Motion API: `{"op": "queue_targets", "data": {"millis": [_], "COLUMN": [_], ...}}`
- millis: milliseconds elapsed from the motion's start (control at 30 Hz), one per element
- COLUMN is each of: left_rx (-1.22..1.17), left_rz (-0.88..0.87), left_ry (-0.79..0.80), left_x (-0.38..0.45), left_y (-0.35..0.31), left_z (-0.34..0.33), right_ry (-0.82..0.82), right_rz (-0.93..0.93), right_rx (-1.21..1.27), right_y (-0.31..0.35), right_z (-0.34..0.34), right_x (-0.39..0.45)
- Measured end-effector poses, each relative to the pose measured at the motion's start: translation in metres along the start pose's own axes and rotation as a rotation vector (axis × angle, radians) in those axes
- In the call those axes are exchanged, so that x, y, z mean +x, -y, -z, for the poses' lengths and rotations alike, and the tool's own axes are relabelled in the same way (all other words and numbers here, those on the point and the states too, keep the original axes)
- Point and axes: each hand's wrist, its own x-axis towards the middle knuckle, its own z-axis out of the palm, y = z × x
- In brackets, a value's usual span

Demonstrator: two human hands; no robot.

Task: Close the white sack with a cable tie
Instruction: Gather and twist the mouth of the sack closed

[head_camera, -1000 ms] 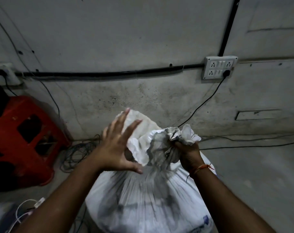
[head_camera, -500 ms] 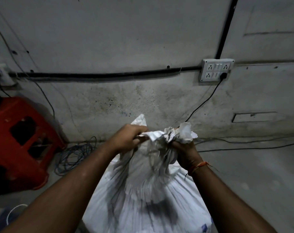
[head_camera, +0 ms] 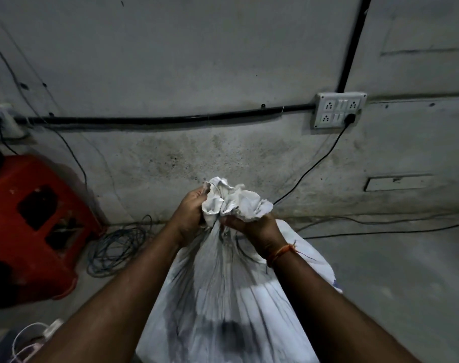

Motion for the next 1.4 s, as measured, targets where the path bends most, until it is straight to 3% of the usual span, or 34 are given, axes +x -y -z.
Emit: {"op": "queue_targets", "data": {"millis": [100, 233, 367, 433, 533, 600, 733, 900, 1000, 1167, 1267, 1400], "left_rx": [-0.100, 0.093, -0.148, 0.019, 0.334, 0.401, 0.190, -0.354, -0.507, -0.596, -0.470, -0.349], "left_rz": [0.043, -0.018, -0.150, -0.167, -0.024, -0.045, -0.090, -0.036, -0.016, 0.023, 0.023, 0.060], "left_ry": [-0.018, 0.026, -0.251, -0.374, -0.124, -0.056, -0.244, -0.298, -0.301, -0.232, -0.162, -0.057], "left_x": [-0.004, -0.007, -0.023, -0.037, -0.051, -0.045, -0.023, -0.008, -0.005, -0.002, 0.000, 0.000], "left_y": [-0.005, -0.008, 0.004, 0.022, 0.047, 0.054, 0.034, 0.000, -0.012, -0.020, -0.012, 0.018], "left_z": [-0.003, 0.001, 0.011, 0.025, 0.031, 0.020, -0.003, -0.019, -0.018, -0.039, -0.047, -0.044], "right_ry": [-0.015, -0.160, -0.169, -0.143, -0.113, -0.091, -0.085, -0.047, -0.032, -0.024, -0.059, -0.087], "right_rz": [0.105, 0.118, 0.075, 0.057, 0.009, -0.030, -0.082, -0.148, -0.168, -0.144, -0.150, -0.272], "right_rx": [-0.091, 0.066, 0.298, 0.336, 0.358, 0.352, 0.340, 0.443, 0.479, 0.479, 0.523, 0.302], "right_y": [0.002, 0.000, -0.004, -0.005, -0.008, -0.010, -0.006, 0.016, 0.032, 0.047, 0.044, 0.053], "right_z": [-0.014, -0.017, -0.017, -0.014, -0.009, -0.009, -0.009, 0.001, 0.003, -0.016, -0.022, -0.036], "right_x": [0.006, 0.009, 0.009, 0.008, 0.006, 0.005, 0.007, 0.015, 0.021, 0.020, 0.022, 0.033]}}
